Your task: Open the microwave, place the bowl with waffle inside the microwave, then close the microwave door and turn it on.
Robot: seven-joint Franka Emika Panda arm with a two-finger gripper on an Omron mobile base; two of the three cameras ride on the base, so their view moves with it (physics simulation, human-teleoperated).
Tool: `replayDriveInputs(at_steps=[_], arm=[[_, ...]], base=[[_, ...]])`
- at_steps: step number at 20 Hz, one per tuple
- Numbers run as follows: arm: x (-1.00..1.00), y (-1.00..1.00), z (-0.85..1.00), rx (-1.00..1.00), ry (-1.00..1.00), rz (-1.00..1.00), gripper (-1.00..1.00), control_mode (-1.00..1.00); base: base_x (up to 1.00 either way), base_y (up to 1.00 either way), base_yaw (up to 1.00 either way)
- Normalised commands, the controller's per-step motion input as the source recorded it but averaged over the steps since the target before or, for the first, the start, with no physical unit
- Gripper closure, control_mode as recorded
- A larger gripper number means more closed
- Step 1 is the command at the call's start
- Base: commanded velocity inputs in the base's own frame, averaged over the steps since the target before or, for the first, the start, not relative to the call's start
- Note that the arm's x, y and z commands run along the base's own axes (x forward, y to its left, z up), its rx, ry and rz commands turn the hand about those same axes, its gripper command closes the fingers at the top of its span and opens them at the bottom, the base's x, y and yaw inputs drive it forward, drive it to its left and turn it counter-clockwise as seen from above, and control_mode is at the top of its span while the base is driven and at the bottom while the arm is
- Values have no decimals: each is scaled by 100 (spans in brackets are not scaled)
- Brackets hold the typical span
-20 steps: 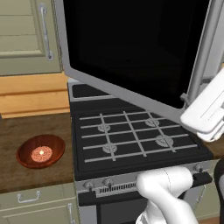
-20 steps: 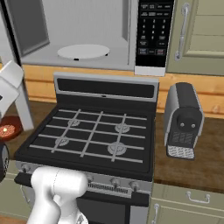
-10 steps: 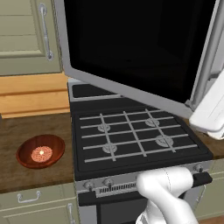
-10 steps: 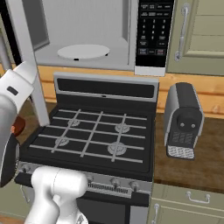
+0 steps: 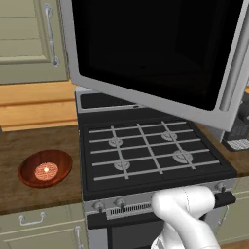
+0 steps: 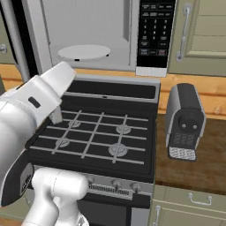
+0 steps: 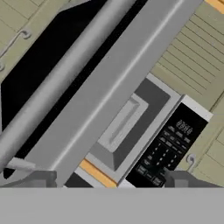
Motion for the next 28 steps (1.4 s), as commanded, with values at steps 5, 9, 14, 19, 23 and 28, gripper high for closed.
replayDriveInputs(at_steps=[5,9,14,19,23,28], arm=[[-25,-100,-74,-5,-4,-14,-100,-100],[-8,-95,-91,-8,-1,2,-100,-100],[4,-18,-37,-13,-2,17,-100,-100],[0,2,-39,-10,-21,29,-100,-100],[10,30,-16,-5,-34,13,-100,-100],[28,65,-5,-7,-31,0,-100,-100]], base=[[0,0,0],[0,0,0],[0,0,0],[0,0,0],[0,0,0],[0,0,0]])
